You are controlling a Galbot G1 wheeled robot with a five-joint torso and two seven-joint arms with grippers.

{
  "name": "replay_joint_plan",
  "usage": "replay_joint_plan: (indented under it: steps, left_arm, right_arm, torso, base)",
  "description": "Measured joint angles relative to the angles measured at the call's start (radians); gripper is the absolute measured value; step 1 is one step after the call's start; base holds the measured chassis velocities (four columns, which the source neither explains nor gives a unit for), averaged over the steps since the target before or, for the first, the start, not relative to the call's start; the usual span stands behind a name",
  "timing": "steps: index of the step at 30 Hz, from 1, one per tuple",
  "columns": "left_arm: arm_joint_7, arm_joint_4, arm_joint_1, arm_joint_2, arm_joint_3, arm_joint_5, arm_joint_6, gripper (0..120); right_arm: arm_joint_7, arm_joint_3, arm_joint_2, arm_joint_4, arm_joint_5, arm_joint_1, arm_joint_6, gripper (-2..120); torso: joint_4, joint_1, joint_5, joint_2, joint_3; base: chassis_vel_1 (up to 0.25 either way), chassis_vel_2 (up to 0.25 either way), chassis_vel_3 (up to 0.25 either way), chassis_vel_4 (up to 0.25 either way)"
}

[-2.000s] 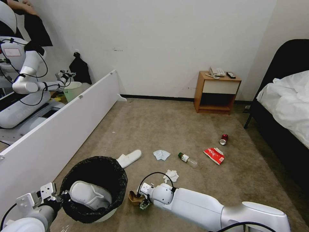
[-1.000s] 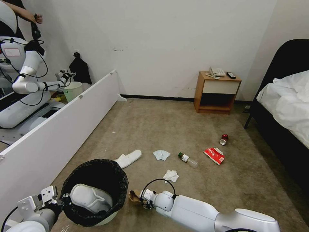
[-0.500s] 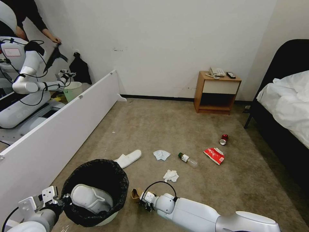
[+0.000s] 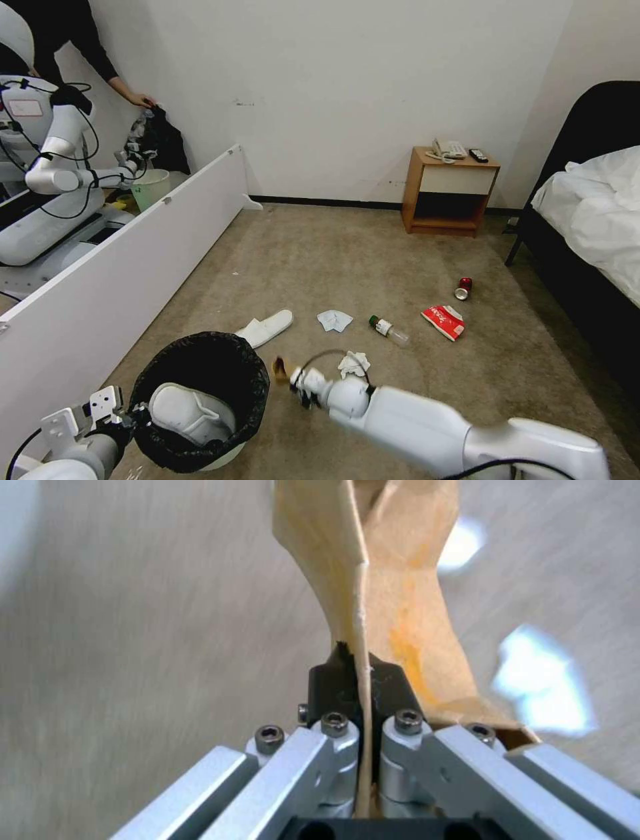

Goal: Pick up the trash bin, then pick up the garbage from the floor and place it into the trash bin.

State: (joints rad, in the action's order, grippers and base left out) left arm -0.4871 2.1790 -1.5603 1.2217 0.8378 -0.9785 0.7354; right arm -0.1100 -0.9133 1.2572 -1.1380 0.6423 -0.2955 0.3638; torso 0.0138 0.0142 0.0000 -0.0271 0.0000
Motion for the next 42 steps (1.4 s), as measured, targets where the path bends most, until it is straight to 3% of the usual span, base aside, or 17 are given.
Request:
replay_joint_plan:
  steps: [3,5,6,7,9,16,23,31,42]
  left_arm:
    - [-0.005,0.005,0.001,-0.004,-0.006,-0.010,0.000,1]
    - [-0.018,0.011,0.011,-0.014,-0.013,-0.034,0.000,1]
    - [-0.018,0.011,0.011,-0.014,-0.013,-0.034,0.000,1]
    - [-0.029,0.015,0.021,-0.024,-0.014,-0.066,0.000,1]
    - [-0.051,0.015,0.037,-0.043,-0.014,-0.115,0.000,1]
    - [-0.073,0.015,0.048,-0.083,-0.023,-0.159,0.000,1]
    - [-0.091,0.022,0.049,-0.114,-0.026,-0.186,0.000,1]
    - [-0.095,0.028,0.049,-0.119,-0.026,-0.192,0.000,1]
    - [-0.097,0.039,0.055,-0.120,-0.028,-0.192,0.000,1]
  right_arm:
    - [-0.032,0.024,-0.049,-0.094,0.042,0.031,0.007,0]
    - [-0.069,0.071,-0.171,-0.254,0.094,0.079,0.017,0]
    - [-0.069,0.071,-0.171,-0.254,0.094,0.079,0.017,0]
    - [-0.078,0.100,-0.244,-0.344,0.113,0.100,0.017,0]
    - [-0.083,0.167,-0.321,-0.475,0.123,0.116,0.003,0]
    - [-0.075,0.325,-0.402,-0.681,0.191,0.120,-0.041,0]
    - [-0.065,0.431,-0.413,-0.838,0.314,0.134,-0.091,0]
    - [-0.106,0.366,-0.337,-0.890,0.431,0.185,-0.104,0]
    - [-0.223,0.193,-0.212,-0.854,0.566,0.267,0.069,0]
  torso:
    - [-0.0003,0.000,0.0002,0.000,0.000]
    - [0.0002,0.000,0.0000,0.000,0.000]
    - [0.0002,0.000,0.0000,0.000,0.000]
    - [0.0005,0.000,0.0002,0.000,0.000]
    - [0.0005,0.000,0.0000,0.000,0.000]
    - [0.0004,0.000,0.0002,0.000,0.000]
    - [0.0003,0.000,0.0000,0.000,0.000]
    - [-0.0001,0.000,-0.0002,0.000,0.000]
    - [0.0001,0.000,-0.0002,0.000,0.000]
  base:
    - [0.000,0.000,0.000,0.000]
    - [0.000,0.000,0.000,0.000]
    - [0.000,0.000,0.000,0.000]
    - [0.000,0.000,0.000,0.000]
    - [0.000,0.000,0.000,0.000]
    - [0.000,0.000,0.000,0.000]
    - [0.000,0.000,0.000,0.000]
    - [0.000,0.000,0.000,0.000]
    - [0.000,0.000,0.000,0.000]
